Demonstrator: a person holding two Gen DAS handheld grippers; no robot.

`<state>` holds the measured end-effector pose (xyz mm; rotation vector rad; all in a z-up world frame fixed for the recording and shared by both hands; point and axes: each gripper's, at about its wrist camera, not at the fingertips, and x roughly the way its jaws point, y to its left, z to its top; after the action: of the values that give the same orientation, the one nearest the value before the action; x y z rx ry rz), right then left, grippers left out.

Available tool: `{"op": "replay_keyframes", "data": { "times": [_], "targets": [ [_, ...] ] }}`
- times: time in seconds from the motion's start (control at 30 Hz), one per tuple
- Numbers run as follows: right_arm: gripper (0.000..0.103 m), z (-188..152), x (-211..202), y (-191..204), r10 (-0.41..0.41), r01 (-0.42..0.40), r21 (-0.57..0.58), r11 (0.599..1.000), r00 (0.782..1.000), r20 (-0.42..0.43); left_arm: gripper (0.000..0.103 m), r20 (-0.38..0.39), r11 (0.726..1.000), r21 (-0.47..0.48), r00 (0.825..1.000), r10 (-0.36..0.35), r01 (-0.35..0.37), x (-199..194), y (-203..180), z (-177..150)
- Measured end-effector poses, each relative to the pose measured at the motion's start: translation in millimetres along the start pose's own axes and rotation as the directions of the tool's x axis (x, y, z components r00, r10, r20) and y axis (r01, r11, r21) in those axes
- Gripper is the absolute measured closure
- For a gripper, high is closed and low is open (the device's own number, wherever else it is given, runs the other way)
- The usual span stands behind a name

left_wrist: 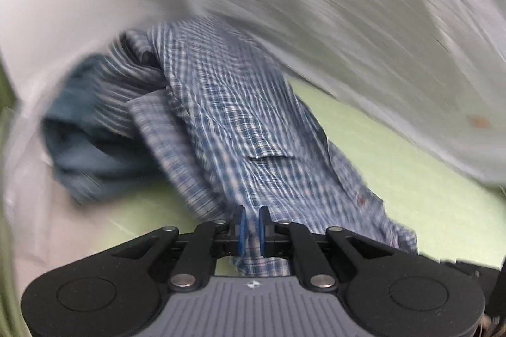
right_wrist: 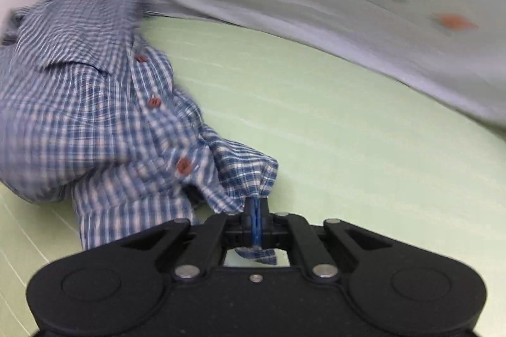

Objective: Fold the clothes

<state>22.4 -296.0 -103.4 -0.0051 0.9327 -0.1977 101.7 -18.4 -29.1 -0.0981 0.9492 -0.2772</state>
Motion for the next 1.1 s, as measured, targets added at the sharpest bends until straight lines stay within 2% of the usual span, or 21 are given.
{"op": "replay_keyframes", "data": {
  "times": [0.13,0.2,0.3,0.37,0.43,0.47,0.5,0.53,0.6,0.67,0.73,0.9,0.97,1.1],
  "targets": [
    [0.102,-53.6,-27.8,-93.6,-0.172,0.179,0.104,0.978,0.982,-0.073,0.091,-0.088,0.996,-0.012,0.993,-0.083,0.083,-7.2,-50.4,-45.2],
    [0.102,-76.1,-41.5,-136.9,-0.249,0.262,0.137,0.955,0.963,-0.107,0.085,-0.105,0.997,-0.006,0.991,-0.079,0.078,-11.8,-65.4,-59.1],
    [0.100,-96.0,-57.9,-182.0,-0.281,0.305,0.200,0.931,0.949,-0.140,0.078,-0.121,0.999,-0.023,0.992,-0.035,0.033,-13.5,-79.1,-69.0],
    [0.095,-100.0,-67.7,-195.4,-0.277,0.303,0.245,0.921,0.951,-0.135,0.075,-0.130,0.999,-0.046,0.992,-0.006,0.000,-12.2,-85.6,-71.3],
    [0.079,-100.0,-77.2,-198.8,-0.269,0.291,0.282,0.914,0.956,-0.115,0.064,-0.125,0.998,-0.062,0.992,0.018,-0.026,-10.6,-90.7,-68.0],
    [0.063,-99.8,-81.8,-198.1,-0.257,0.276,0.304,0.912,0.961,-0.102,0.061,-0.122,0.998,-0.060,0.992,0.028,-0.035,-12.2,-91.9,-68.9],
    [0.052,-100.9,-85.5,-194.0,-0.241,0.256,0.329,0.909,0.967,-0.088,0.054,-0.121,0.998,-0.052,0.992,0.038,-0.044,-11.9,-92.8,-69.1],
    [0.049,-101.2,-85.5,-187.6,-0.225,0.237,0.351,0.906,0.972,-0.075,0.049,-0.120,0.998,-0.043,0.992,0.047,-0.053,-11.1,-93.6,-69.1],
    [0.031,-102.8,-85.0,-175.6,-0.196,0.201,0.391,0.898,0.979,-0.051,0.042,-0.130,0.998,-0.023,0.990,0.058,-0.062,-8.3,-96.2,-71.5],
    [0.025,-108.3,-82.0,-168.3,-0.183,0.183,0.416,0.891,0.982,-0.040,0.038,-0.164,0.998,-0.010,0.985,0.061,-0.064,-0.8,-96.1,-74.0],
    [0.023,-113.3,-79.5,-165.6,-0.177,0.184,0.449,0.875,0.982,-0.058,0.036,-0.199,0.998,0.002,0.978,0.059,-0.060,7.0,-96.1,-77.9],
    [0.015,-136.2,-81.5,-163.3,-0.164,0.189,0.545,0.817,0.982,-0.095,0.036,-0.273,1.000,0.004,0.962,0.012,-0.012,27.2,-97.6,-90.5],
    [0.015,-145.8,-81.8,-161.9,-0.157,0.190,0.578,0.794,0.982,-0.108,0.035,-0.287,1.000,-0.006,0.958,-0.002,0.000,37.4,-97.5,-94.1],
    [0.013,-157.8,-76.6,-150.9,-0.135,0.180,0.577,0.797,0.983,-0.120,0.032,-0.286,0.999,-0.035,0.958,-0.020,0.010,57.1,-100.1,-99.2]
  ]
}}
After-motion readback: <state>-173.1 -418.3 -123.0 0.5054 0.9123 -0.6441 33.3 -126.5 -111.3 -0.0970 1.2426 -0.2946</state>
